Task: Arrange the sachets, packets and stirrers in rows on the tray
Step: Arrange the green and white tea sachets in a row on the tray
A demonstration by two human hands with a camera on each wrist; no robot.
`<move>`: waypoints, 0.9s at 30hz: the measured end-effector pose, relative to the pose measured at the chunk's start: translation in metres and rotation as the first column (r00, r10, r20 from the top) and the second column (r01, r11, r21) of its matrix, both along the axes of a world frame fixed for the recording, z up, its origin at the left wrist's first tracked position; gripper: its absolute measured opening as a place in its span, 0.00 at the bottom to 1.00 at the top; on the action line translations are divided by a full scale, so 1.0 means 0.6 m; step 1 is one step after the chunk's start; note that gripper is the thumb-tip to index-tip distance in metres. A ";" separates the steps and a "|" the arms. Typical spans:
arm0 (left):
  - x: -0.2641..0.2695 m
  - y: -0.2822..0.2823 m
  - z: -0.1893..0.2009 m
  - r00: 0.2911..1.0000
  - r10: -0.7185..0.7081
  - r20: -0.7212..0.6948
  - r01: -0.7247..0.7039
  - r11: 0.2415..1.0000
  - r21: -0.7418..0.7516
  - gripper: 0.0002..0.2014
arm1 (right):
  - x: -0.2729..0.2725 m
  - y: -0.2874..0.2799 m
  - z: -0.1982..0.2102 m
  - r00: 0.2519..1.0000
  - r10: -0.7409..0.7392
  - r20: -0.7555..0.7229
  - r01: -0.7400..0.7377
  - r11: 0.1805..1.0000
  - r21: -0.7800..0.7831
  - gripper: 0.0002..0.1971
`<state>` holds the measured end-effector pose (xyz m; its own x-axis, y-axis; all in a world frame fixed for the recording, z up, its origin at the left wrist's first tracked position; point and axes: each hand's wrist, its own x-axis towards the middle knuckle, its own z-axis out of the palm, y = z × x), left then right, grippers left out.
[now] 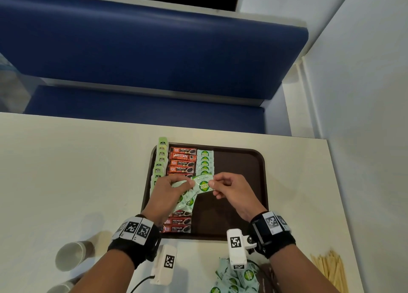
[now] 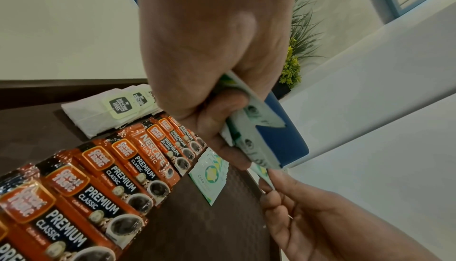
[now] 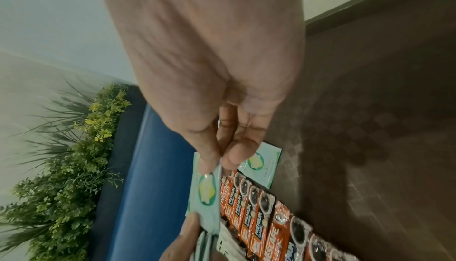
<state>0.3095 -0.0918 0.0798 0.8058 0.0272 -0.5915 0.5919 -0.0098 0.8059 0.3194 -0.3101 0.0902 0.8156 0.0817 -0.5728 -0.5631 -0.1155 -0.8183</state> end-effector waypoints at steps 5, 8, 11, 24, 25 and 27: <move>-0.009 -0.005 0.004 0.995 -0.079 -0.056 0.074 0.994 -0.074 0.07 | -0.008 0.013 -0.009 0.994 -0.108 -0.012 0.109 0.991 0.079 0.08; -0.012 -0.002 0.005 0.996 -0.084 -0.034 0.082 0.996 -0.047 0.07 | -0.011 0.018 -0.009 0.995 -0.096 -0.019 0.097 0.991 0.088 0.09; -0.012 0.003 0.001 0.997 -0.075 -0.018 0.075 0.997 0.015 0.07 | -0.011 0.018 -0.010 0.998 -0.057 -0.024 0.058 0.997 0.053 0.09; -0.012 0.009 0.003 0.971 -0.234 -0.058 0.235 0.972 0.023 0.01 | -0.011 0.027 -0.031 0.996 -0.077 0.053 0.075 0.996 0.045 0.08; -0.010 0.012 0.005 0.969 -0.245 -0.045 0.246 0.969 0.031 0.02 | -0.007 0.026 -0.032 0.994 -0.079 0.070 0.076 0.996 0.042 0.09; -0.003 0.018 0.009 0.965 -0.261 -0.024 0.262 0.963 0.069 0.04 | 0.005 0.021 -0.031 0.992 -0.048 0.116 0.050 0.999 -0.017 0.10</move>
<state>0.3078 -0.0810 0.0851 0.7820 -0.1410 -0.6071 0.5725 -0.2225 0.7891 0.3221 -0.2976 0.0716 0.8791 0.0297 -0.4756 -0.4703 -0.1067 -0.8760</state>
